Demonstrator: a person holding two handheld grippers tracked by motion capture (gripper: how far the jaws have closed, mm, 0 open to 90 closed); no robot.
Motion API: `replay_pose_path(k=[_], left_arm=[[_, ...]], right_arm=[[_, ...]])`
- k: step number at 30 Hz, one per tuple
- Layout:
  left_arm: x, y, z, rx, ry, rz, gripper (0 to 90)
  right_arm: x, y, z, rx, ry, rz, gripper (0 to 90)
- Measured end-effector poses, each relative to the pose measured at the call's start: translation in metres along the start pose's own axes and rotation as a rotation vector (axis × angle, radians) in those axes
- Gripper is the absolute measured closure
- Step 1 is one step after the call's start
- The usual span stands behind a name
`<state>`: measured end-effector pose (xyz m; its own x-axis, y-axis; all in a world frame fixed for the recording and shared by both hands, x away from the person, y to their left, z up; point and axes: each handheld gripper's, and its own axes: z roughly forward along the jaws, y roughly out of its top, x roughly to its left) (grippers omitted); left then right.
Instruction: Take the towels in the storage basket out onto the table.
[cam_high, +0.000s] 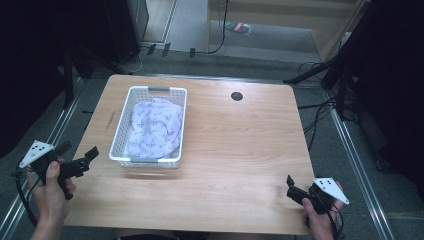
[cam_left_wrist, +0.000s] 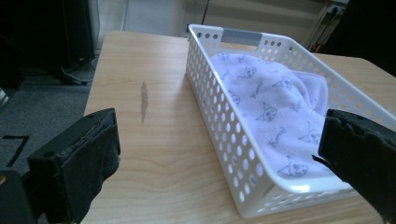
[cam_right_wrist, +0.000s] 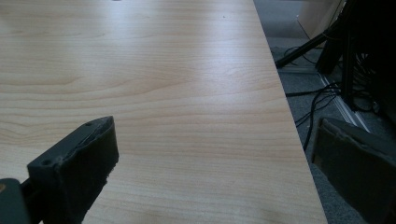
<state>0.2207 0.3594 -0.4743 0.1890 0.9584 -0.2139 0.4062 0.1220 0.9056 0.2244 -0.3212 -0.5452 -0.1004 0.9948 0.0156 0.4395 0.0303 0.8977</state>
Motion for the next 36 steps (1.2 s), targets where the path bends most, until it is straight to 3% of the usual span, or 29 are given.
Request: replay_pose_path(k=[10,17,24,33,36], left_arm=[[-0.017,0.023,0.009,0.029,-0.023,0.028,0.0],[-0.034,0.037,0.026,0.086,-0.039,0.069,0.0],[-0.049,0.044,0.040,0.112,-0.045,0.098,0.0],[-0.071,0.057,0.072,0.184,-0.020,0.159,0.0],[-0.081,0.062,0.086,0.230,0.015,0.205,0.0]], right_arm=[[0.001,0.000,0.000,0.005,0.002,0.000,1.1],[0.001,0.000,0.001,0.006,0.003,-0.003,1.1],[0.000,0.000,0.001,0.008,0.002,0.003,1.1],[0.000,0.000,0.001,0.009,0.001,0.005,1.1],[0.000,0.000,0.001,0.010,0.002,0.006,1.1]])
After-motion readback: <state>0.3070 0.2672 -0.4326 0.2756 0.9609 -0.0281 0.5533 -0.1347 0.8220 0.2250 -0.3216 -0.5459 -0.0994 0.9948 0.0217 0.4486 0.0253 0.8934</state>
